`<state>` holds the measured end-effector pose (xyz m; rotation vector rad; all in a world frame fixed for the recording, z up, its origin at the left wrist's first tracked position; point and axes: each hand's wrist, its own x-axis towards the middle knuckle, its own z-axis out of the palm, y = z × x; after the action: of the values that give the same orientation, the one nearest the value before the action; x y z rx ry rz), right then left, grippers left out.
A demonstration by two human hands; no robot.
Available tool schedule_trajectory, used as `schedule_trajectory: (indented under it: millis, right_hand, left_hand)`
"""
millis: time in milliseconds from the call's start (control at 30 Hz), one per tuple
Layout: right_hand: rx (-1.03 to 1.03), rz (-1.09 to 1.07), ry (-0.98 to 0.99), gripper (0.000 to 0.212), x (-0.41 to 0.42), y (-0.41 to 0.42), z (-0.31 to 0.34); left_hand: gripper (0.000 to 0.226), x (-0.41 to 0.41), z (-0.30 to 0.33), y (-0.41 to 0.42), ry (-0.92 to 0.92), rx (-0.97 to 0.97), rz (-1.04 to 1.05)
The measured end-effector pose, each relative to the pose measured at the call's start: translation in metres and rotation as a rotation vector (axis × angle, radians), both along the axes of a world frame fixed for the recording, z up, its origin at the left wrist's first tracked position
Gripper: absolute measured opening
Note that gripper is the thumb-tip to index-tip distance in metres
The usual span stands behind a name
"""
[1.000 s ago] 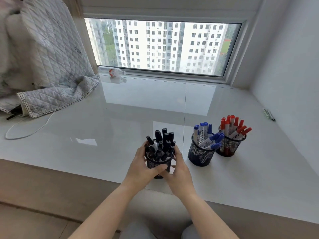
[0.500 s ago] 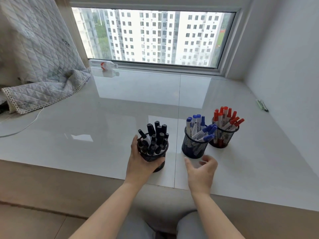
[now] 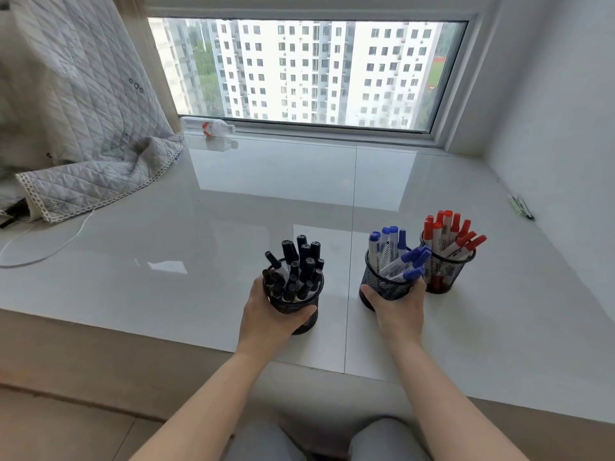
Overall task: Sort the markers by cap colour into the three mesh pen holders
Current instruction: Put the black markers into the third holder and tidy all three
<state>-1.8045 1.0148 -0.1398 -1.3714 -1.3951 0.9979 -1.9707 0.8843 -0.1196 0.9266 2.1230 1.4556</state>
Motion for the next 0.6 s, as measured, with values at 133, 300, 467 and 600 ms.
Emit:
schedule_trajectory:
  millis: [133,300,467,600]
  right_hand:
    - [0.03,-0.01,-0.001,0.072,-0.007,-0.006,-0.001]
    - [0.025,0.067,-0.037,0.081,-0.02,-0.017,-0.002]
    - [0.035,0.171,-0.1,0.078,-0.032,-0.031,-0.001]
    - [0.039,0.222,-0.137,0.073,-0.035,-0.041,-0.004]
  left_hand:
    - [0.065,-0.021,-0.003,0.0,0.002,0.013,0.057]
    - [0.068,-0.051,-0.002,0.01,0.029,0.028,0.134]
    - [0.07,-0.076,-0.002,0.022,0.067,0.024,0.202]
    - [0.076,-0.09,-0.004,0.031,0.093,0.023,0.239]
